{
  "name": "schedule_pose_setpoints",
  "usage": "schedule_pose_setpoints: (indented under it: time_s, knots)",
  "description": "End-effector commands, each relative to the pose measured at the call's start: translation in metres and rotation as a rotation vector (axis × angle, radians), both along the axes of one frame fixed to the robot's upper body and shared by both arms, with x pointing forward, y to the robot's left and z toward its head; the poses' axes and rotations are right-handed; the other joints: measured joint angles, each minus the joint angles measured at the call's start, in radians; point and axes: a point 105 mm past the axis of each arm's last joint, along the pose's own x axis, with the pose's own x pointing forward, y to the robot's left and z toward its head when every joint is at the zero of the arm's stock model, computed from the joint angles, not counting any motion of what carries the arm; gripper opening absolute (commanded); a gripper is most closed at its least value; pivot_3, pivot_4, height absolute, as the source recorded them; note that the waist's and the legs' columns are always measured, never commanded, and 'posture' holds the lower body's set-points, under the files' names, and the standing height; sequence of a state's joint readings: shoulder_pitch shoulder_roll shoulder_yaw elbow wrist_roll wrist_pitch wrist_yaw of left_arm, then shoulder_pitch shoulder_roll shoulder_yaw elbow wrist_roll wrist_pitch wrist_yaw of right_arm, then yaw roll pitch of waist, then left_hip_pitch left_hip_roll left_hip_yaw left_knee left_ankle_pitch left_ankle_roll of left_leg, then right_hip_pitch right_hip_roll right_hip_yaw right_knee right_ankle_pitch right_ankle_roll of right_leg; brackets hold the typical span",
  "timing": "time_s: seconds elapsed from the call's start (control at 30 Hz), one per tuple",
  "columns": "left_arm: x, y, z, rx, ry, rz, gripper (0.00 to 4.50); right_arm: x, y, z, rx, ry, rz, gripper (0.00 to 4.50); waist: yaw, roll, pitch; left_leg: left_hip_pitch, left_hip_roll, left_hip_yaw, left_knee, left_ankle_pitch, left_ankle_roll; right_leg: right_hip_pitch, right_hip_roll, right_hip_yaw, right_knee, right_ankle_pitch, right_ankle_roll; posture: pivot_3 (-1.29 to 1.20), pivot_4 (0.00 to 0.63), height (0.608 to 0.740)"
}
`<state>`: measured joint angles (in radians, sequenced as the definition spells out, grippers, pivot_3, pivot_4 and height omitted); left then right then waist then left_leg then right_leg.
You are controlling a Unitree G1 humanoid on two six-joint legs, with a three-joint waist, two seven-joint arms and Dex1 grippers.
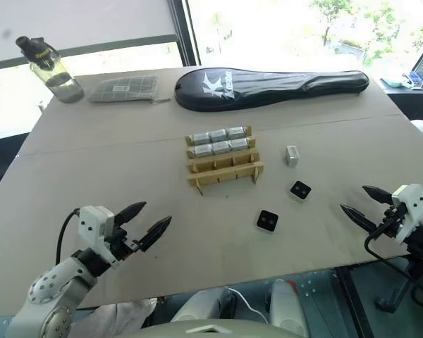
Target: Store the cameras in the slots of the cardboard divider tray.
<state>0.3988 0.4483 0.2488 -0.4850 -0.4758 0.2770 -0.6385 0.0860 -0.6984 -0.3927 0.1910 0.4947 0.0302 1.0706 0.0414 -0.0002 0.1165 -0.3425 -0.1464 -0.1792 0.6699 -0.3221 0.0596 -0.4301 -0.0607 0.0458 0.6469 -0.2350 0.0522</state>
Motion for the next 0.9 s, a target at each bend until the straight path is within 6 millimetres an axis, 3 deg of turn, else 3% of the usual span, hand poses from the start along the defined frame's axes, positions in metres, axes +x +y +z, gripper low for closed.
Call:
schedule_pose_setpoints:
  time_s: [0.03,0.13,0.3,0.43,0.53,0.77,0.9]
  knots:
    - [-0.001,0.004,0.005,0.011,-0.029,-0.007,4.50,-0.002,-0.001,0.014,-0.017,-0.058,0.009,4.46,0.000,0.000,0.000,0.000,0.000,0.000,0.000,0.000,0.000,0.000,0.000,0.000,0.000,0.000,0.000,0.00,0.150,0.740]
    - [-0.002,0.003,0.009,0.008,-0.050,-0.045,4.50,-0.003,0.016,0.021,-0.004,-0.063,0.084,4.46,0.000,0.000,0.000,0.000,0.000,0.000,0.000,0.000,0.000,0.000,0.000,0.000,-0.001,0.000,0.000,0.00,0.150,0.740]
    - [-0.010,-0.001,0.014,0.116,-0.078,-0.308,4.50,-0.013,0.075,0.035,0.035,-0.023,0.337,4.46,-0.002,0.001,0.001,0.000,0.003,0.000,-0.001,0.000,0.000,0.000,0.002,0.000,0.000,0.000,0.000,0.00,0.150,0.740]
    - [-0.001,0.004,0.045,0.061,-0.131,-0.430,4.50,-0.030,0.111,0.029,-0.005,0.039,0.510,4.46,0.006,0.001,0.003,-0.001,0.003,-0.001,0.000,0.000,0.000,0.000,0.002,-0.002,-0.002,0.000,0.000,0.00,0.150,0.740]
    - [-0.008,0.004,0.070,0.131,-0.127,-0.653,4.50,-0.032,0.139,0.018,-0.011,0.059,0.568,4.46,0.001,-0.002,0.005,-0.002,0.003,-0.003,0.000,0.000,0.000,0.000,0.002,-0.004,-0.003,0.000,-0.001,0.00,0.150,0.740]
    - [-0.017,0.007,0.110,0.207,-0.084,-0.906,4.50,-0.029,0.171,-0.005,-0.033,0.070,0.553,4.46,-0.007,0.001,0.010,-0.002,0.003,-0.002,-0.001,0.000,0.000,-0.001,0.004,-0.005,-0.004,0.000,-0.001,0.00,0.150,0.740]
    - [-0.028,0.014,0.107,0.218,0.056,-0.987,4.50,-0.018,0.178,-0.013,-0.063,0.056,0.487,4.46,-0.016,0.003,0.012,-0.001,0.003,-0.002,-0.002,0.000,-0.001,-0.002,0.004,-0.005,-0.004,0.000,-0.001,0.00,0.150,0.740]
